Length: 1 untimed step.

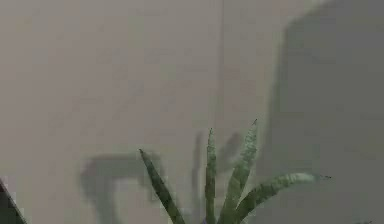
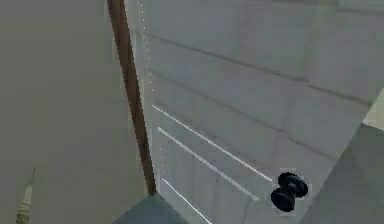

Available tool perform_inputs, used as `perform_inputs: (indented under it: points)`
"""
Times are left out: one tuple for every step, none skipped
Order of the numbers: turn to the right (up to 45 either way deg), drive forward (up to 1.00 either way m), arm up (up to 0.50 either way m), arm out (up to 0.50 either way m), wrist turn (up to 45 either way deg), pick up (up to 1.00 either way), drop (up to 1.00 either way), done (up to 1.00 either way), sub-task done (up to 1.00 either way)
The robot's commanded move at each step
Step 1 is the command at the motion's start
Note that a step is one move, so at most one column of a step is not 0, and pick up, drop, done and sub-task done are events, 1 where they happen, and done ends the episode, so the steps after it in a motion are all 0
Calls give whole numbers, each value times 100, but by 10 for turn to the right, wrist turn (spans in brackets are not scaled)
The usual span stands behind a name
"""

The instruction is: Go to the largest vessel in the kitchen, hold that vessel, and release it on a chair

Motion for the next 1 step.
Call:
perform_inputs:
  points:
    - [-450,0,0,0,0,0,0,0,0]
